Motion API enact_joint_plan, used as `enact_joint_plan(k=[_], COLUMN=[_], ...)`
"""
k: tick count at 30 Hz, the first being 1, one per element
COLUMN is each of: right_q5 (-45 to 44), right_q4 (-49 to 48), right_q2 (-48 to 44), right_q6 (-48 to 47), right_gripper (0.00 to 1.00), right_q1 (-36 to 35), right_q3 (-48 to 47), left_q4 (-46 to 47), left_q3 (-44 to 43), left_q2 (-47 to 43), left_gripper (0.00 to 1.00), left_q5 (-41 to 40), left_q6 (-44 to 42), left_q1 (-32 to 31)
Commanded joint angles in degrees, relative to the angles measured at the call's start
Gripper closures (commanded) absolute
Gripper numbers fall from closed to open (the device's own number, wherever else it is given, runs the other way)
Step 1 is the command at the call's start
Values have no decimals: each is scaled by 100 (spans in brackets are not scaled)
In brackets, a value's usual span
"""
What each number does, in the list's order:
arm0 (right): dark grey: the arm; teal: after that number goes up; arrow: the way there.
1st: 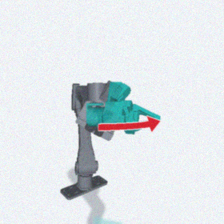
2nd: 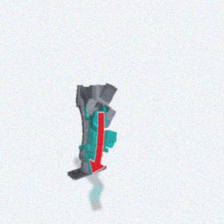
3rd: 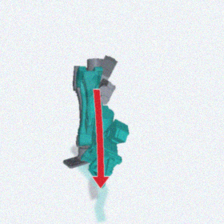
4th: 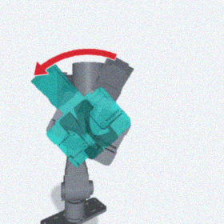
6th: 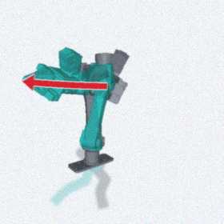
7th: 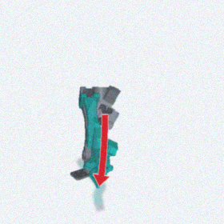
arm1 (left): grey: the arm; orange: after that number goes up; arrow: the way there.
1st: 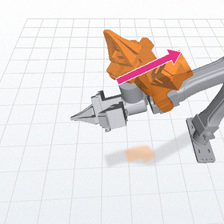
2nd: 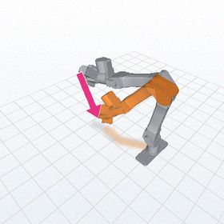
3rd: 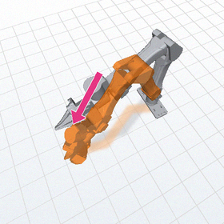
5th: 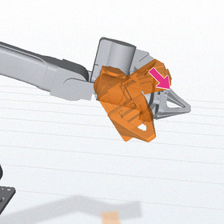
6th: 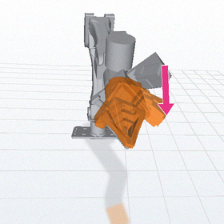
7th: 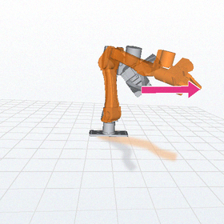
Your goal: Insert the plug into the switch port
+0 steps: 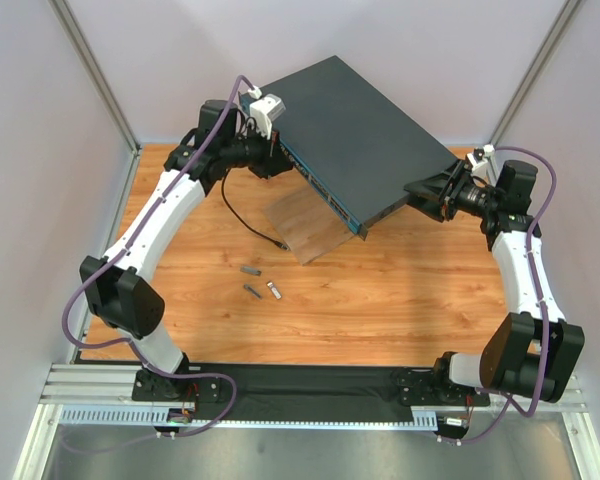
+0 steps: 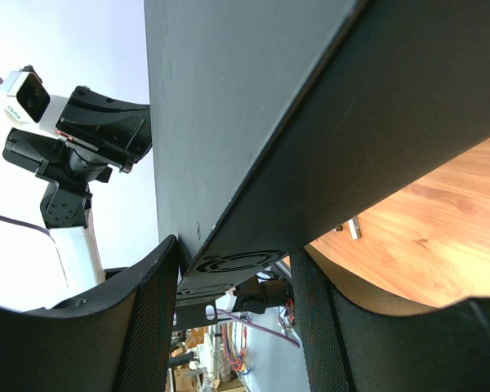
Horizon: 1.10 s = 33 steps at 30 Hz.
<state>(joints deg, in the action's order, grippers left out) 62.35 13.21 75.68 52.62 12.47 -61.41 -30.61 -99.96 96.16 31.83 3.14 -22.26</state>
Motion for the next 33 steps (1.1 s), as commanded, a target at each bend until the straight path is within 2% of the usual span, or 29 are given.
enact_joint_plan(k=[1, 9, 15, 22, 33], right_q5=[-1084, -1084, -1084, -1049, -1058], right_q4=[-337, -337, -319, -311, -276], right_q2=[298, 307, 298, 289, 281], right_q6=[-586, -595, -604, -577, -613], right_gripper=[100, 100, 100, 100, 100], right_q1=[-34, -34, -34, -34, -34], right_q3=[-108, -108, -100, -82, -73], left_q4=[178, 327, 881, 2189, 3587], left_q3=[-269, -164, 126, 811, 1198], left_q2=[122, 149, 122, 17, 403], left_gripper=[93, 93, 93, 96, 96], left_q5=[-107, -230, -239, -143, 226], left_q6=[-59, -15, 108, 486, 1434], left_q1=[-6, -6, 2, 29, 55])
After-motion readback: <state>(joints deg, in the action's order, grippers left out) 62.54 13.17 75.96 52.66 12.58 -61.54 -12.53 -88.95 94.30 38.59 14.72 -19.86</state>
